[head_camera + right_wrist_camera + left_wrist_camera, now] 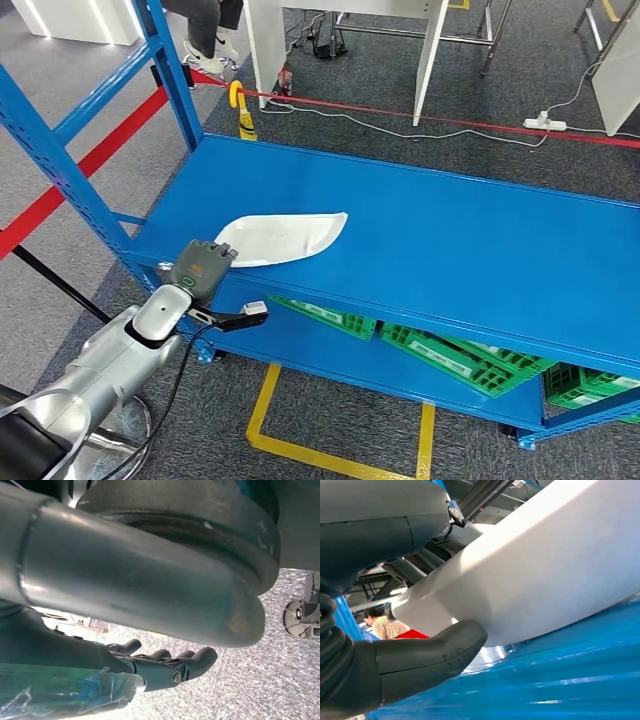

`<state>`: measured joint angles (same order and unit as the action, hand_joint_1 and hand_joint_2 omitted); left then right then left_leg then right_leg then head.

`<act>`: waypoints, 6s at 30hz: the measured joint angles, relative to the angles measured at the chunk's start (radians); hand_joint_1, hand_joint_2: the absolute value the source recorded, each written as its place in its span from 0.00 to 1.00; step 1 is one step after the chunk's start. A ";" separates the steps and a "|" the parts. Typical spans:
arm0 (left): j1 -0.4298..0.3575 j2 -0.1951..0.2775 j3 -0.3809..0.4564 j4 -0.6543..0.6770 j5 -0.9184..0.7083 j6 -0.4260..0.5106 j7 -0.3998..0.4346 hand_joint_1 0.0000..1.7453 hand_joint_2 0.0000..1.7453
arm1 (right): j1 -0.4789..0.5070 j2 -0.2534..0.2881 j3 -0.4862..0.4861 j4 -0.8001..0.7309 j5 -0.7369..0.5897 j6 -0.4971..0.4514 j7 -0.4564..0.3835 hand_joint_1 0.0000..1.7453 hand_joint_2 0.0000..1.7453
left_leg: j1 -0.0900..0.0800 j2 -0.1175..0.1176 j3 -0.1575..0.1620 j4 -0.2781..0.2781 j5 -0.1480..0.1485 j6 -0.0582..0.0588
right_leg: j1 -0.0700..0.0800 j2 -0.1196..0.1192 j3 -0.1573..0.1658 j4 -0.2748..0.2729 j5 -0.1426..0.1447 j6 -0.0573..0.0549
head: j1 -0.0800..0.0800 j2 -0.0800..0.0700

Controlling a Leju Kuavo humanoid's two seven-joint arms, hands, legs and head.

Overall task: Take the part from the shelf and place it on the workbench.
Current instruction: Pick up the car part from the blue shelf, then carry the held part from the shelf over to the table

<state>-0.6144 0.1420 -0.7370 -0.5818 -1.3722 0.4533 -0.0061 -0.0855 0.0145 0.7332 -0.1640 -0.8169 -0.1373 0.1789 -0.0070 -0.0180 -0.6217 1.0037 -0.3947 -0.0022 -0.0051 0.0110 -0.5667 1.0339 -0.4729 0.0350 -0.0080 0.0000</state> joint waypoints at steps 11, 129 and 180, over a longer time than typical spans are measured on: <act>0.000 0.000 0.000 0.000 0.003 -0.002 0.000 1.00 1.00 | 0.000 0.000 0.001 0.000 0.001 0.000 0.000 0.00 0.00 | 0.000 0.000 0.000 0.000 0.000 0.000 | 0.000 0.000 0.000 0.000 0.000 0.000 | 0.000 0.000; -0.129 0.150 -0.155 -0.210 -0.156 0.126 0.089 1.00 1.00 | -0.009 0.004 0.019 -0.006 -0.008 0.027 0.000 0.00 0.00 | 0.008 0.012 0.053 -0.017 -0.036 0.019 | -0.011 -0.002 -0.154 0.139 -0.026 0.029 | -0.004 0.000; -0.101 0.185 -0.148 -0.237 -0.156 0.098 0.068 1.00 1.00 | -0.017 0.001 0.019 -0.009 -0.016 0.050 -0.002 0.00 0.00 | 0.019 0.013 -0.036 0.232 -0.079 -0.049 | 0.008 -0.016 -0.070 -0.027 0.083 -0.033 | -0.015 0.000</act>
<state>-0.7154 0.3265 -0.8846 -0.8188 -1.5286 0.5517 0.0618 -0.1024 0.0153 0.7519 -0.1728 -0.8331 -0.0874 0.1770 0.0118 -0.0047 -0.6577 1.2353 -0.4735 -0.0513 0.0026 -0.0053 -0.6366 1.0068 -0.3895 0.0017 -0.0226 0.0000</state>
